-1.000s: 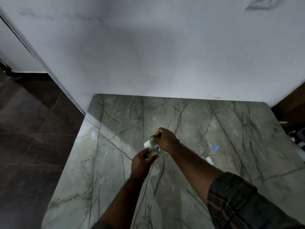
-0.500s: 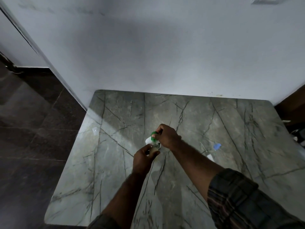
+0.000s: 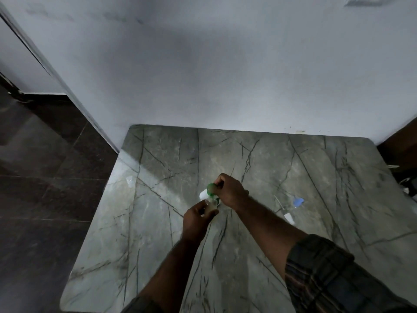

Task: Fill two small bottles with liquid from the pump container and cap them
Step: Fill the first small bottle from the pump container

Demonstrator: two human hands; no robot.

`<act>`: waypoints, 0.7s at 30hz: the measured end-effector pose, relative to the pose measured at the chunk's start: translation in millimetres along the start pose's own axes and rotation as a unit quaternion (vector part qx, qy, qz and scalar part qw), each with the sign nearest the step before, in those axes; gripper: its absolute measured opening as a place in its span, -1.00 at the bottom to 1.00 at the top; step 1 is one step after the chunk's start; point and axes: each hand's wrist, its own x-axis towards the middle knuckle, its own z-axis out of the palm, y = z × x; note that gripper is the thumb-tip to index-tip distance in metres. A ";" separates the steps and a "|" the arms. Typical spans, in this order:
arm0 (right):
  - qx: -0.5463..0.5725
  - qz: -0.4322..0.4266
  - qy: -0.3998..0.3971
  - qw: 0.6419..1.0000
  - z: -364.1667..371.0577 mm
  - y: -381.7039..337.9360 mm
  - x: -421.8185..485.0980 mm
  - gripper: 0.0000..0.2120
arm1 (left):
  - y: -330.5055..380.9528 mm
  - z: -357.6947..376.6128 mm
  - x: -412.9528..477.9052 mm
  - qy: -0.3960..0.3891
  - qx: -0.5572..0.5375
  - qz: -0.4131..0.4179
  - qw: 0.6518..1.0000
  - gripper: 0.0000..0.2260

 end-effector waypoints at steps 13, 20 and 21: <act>0.112 0.045 0.011 0.993 12.4 -0.1 8.8 -0.81 | -0.9 3.5 1.6 -0.001 -0.021 -0.018 1.000 -0.59; 0.104 0.032 0.018 0.994 7.2 -6.3 13.5 -0.80 | 4.6 -0.6 2.5 0.014 -0.013 -0.006 1.000 -0.59; 0.106 0.031 0.016 0.994 7.5 -5.2 13.2 -0.81 | 4.5 -0.6 2.6 0.012 -0.019 -0.011 1.000 -0.58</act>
